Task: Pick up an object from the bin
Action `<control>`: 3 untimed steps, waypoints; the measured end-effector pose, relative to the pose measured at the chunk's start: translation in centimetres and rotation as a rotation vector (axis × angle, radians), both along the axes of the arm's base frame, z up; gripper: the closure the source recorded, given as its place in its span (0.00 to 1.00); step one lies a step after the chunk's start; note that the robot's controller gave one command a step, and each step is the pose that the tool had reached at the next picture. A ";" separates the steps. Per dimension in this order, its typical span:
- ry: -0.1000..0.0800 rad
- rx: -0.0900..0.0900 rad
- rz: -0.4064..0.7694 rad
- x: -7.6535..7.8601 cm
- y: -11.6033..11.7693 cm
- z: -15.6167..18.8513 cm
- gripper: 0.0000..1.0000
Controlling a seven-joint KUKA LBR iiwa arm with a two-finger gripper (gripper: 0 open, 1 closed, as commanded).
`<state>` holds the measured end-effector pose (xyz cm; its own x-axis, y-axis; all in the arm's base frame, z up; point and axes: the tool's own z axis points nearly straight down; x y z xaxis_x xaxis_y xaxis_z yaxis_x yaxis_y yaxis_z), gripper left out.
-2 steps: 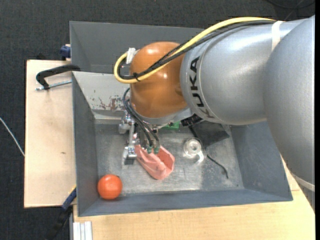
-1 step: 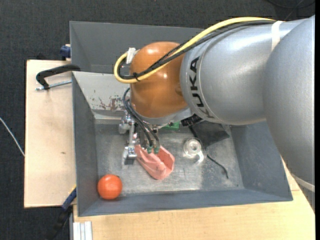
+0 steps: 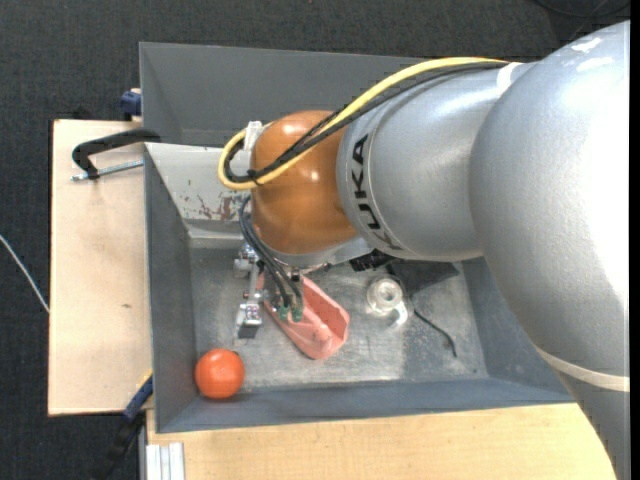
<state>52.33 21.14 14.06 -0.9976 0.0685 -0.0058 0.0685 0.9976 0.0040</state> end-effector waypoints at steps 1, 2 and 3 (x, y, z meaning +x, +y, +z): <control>0.003 -0.002 0.270 -1.1 2.1 -6.6 1.00; 0.003 -0.002 0.270 -1.1 2.1 -6.6 1.00; 0.003 -0.001 0.270 -1.1 2.1 -6.6 1.00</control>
Offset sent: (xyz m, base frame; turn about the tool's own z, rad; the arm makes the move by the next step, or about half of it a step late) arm 0.0000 0.0000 0.0000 0.0000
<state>51.20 23.21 7.41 -0.9799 -0.1997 -0.0028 -0.1997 0.9799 0.0027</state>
